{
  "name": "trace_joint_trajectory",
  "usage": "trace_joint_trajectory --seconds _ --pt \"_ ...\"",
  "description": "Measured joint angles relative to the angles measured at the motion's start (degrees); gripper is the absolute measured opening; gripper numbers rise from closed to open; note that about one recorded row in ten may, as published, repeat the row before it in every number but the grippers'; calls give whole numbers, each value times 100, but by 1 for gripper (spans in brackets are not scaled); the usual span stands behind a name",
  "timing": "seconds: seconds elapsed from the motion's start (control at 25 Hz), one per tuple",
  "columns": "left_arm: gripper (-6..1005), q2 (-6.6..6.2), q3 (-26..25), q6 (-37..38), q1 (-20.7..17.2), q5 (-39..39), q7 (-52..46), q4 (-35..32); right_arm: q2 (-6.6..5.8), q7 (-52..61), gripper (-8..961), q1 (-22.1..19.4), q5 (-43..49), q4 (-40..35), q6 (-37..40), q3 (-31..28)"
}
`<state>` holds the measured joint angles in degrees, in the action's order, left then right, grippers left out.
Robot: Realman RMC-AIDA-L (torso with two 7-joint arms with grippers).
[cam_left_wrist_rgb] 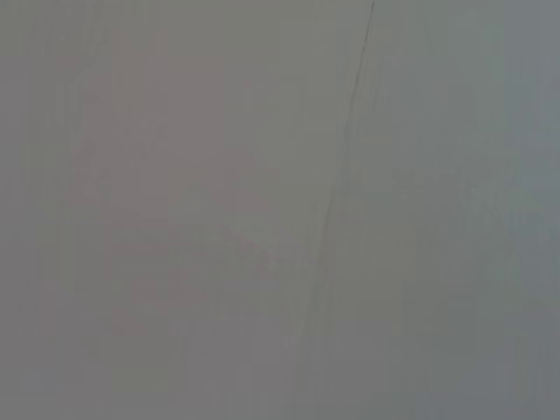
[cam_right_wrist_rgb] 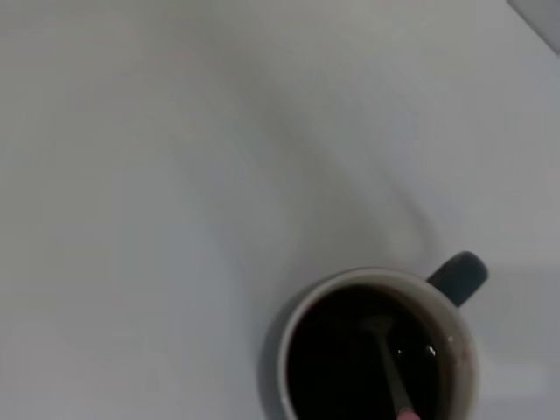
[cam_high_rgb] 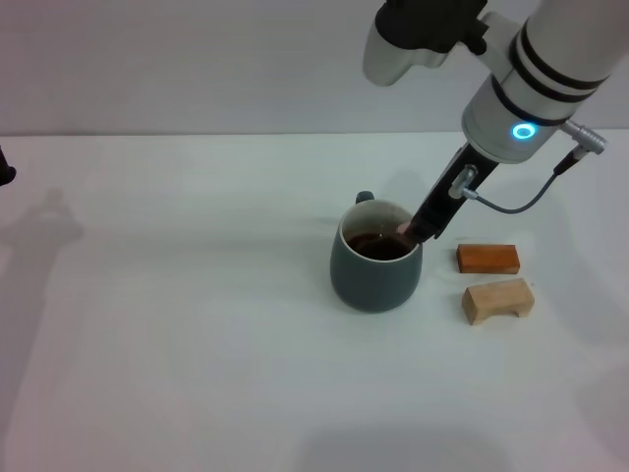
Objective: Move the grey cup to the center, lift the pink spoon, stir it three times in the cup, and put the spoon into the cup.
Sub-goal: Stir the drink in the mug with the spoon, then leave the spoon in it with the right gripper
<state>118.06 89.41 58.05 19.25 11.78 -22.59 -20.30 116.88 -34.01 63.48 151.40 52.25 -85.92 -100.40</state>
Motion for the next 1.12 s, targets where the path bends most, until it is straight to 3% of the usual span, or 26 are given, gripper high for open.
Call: trace_joint_trajectory --seconds 0.24,0.56,1.12 --pt "-2 -2 -3 0 26 -1 0 5 -4 23 154 91 318 -254 42 -118" --pt "-2 -11 -65 -1 26 -1 0 9 38 -158 154 161 35 -176 -314 -124" --pt "-2 -11 -73 -20 26 -1 0 22 46 26 153 259 371 -174 142 -198"
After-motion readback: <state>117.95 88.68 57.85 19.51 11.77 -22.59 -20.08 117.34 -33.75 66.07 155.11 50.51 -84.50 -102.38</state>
